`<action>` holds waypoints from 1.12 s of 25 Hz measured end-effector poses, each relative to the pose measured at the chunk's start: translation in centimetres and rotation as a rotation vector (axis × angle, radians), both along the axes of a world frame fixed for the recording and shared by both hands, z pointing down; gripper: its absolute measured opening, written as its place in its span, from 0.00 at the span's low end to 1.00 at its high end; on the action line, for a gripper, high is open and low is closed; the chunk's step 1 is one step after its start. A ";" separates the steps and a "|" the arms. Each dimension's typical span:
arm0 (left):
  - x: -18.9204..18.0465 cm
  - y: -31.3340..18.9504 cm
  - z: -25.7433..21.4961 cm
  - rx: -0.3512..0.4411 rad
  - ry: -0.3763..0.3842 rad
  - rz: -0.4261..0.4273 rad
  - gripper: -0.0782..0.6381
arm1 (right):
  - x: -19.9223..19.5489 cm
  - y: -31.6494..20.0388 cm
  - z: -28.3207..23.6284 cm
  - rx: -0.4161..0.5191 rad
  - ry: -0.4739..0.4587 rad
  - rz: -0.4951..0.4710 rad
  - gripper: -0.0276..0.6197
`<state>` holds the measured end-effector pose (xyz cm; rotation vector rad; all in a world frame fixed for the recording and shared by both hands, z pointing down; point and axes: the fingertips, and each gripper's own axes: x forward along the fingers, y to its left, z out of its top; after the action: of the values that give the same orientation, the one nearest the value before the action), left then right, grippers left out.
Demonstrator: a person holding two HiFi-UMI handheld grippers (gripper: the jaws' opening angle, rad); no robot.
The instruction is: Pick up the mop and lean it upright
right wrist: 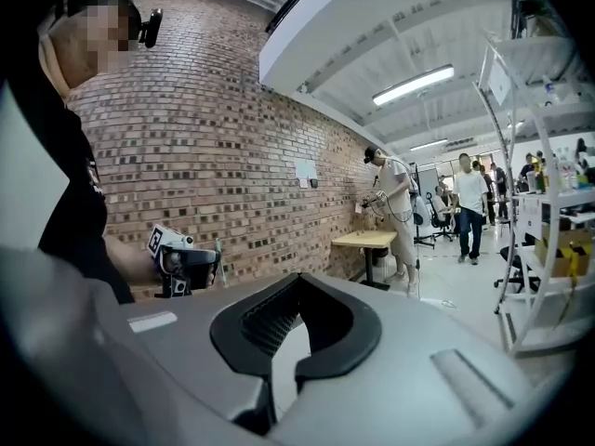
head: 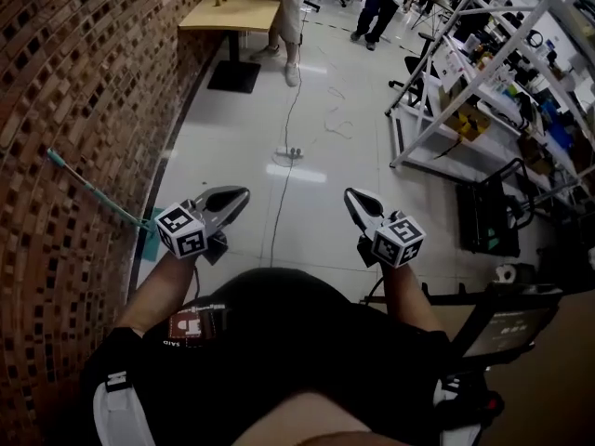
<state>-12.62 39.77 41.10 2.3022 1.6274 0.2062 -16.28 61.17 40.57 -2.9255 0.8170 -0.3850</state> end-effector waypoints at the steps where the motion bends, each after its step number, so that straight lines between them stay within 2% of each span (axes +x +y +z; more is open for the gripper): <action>1: 0.8 0.8 -0.1 -0.002 -0.001 -0.013 0.11 | 1.2 0.8 -0.1 -0.003 0.000 -0.013 0.06; 9: 7.0 6.9 -1.8 -0.022 0.011 -0.105 0.11 | 9.5 5.3 -1.0 -0.020 0.010 -0.143 0.06; 12: 8.7 8.7 -1.7 -0.015 0.014 -0.102 0.11 | 12.0 6.4 -0.8 -0.019 0.006 -0.152 0.06; 16: 11.1 8.4 -0.9 0.007 0.005 -0.094 0.11 | 14.5 5.7 -0.1 0.001 -0.008 -0.144 0.06; 21: 16.0 6.5 -0.5 0.008 -0.016 -0.038 0.11 | 18.6 4.0 0.1 -0.005 -0.001 -0.077 0.06; 28: 22.5 3.2 -0.7 0.037 0.027 0.111 0.11 | 23.0 0.7 0.0 0.028 0.008 0.049 0.06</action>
<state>9.85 42.94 40.42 2.2529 1.7805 0.2334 6.76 61.92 40.55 -2.9168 0.7442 -0.3549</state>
